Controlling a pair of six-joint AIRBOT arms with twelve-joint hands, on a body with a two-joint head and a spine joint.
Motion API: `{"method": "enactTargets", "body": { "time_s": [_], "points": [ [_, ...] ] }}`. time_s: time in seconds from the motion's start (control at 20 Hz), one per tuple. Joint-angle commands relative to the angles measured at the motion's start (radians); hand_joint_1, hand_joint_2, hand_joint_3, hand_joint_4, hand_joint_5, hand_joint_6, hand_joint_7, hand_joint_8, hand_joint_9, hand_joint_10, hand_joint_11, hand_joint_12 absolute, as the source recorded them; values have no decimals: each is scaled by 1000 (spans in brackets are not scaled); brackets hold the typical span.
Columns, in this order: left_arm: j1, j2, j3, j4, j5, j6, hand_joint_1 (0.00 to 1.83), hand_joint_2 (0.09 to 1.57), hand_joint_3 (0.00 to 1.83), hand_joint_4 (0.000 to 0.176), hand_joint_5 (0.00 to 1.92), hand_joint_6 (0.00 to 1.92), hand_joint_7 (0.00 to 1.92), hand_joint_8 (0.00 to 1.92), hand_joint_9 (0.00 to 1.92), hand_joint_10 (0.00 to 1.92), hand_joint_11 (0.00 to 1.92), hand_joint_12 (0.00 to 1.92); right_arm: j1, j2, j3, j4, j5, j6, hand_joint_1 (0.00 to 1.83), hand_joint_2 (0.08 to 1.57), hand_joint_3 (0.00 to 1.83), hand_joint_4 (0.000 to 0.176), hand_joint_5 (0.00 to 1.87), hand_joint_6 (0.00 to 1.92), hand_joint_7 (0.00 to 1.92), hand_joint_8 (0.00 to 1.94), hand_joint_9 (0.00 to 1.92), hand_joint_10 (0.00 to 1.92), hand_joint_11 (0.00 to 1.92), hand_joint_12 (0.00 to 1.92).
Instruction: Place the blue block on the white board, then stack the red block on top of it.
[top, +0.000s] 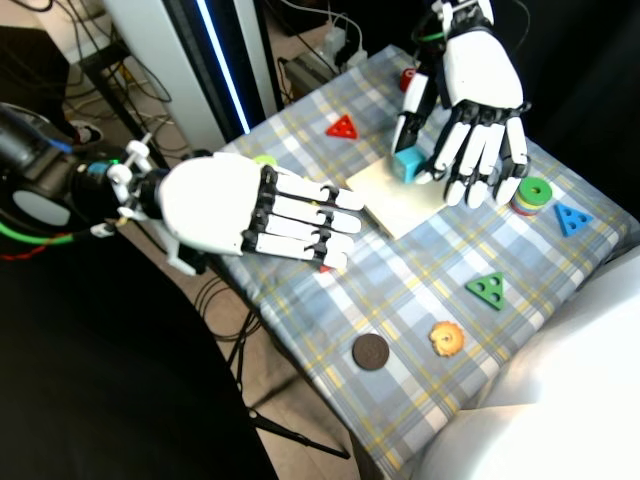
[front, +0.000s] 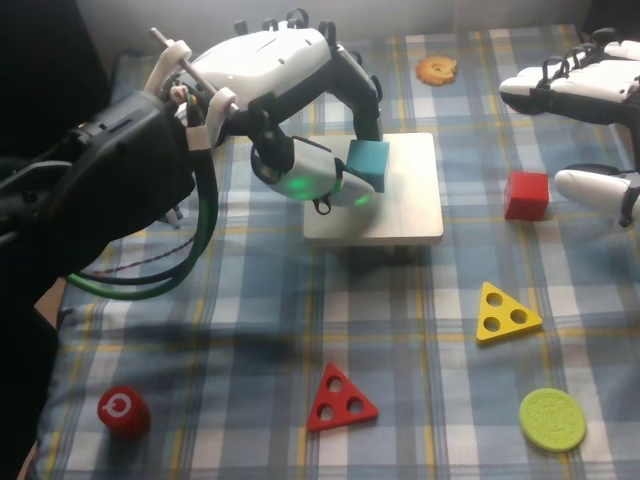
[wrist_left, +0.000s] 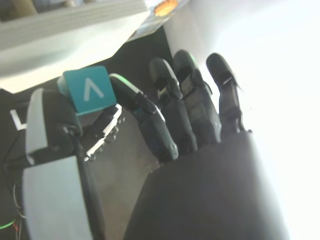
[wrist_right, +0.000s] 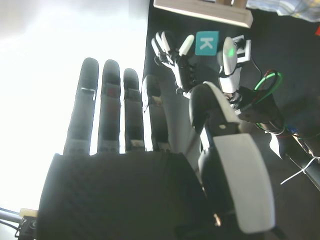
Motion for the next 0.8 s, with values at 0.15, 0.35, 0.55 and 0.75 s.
{"method": "enactTargets", "body": {
  "time_s": [0.15,0.35,0.55,0.75],
  "points": [
    [-23,-10,20,8,-82,-3,1087,1083,1,48,1051,858,710,3,532,2,2,740,12,-2,2,22,121,10,387,1375,2,13,307,2,366,2,376,1,163,514],
    [-22,-19,32,-6,-73,-3,1046,1089,1,149,1025,895,670,0,521,0,0,724,12,-2,2,22,121,11,387,1374,0,18,307,1,365,2,388,6,182,524],
    [-17,-19,31,-9,-71,-3,1032,1090,0,176,1012,916,624,0,504,0,0,698,12,-2,2,22,121,11,376,1375,1,24,307,0,364,0,374,2,161,523],
    [-8,-14,21,-10,-75,-3,1040,1077,0,176,1038,874,598,0,508,1,0,726,12,-1,2,22,121,11,377,1373,0,19,303,0,359,0,385,3,170,540]
  ]
}}
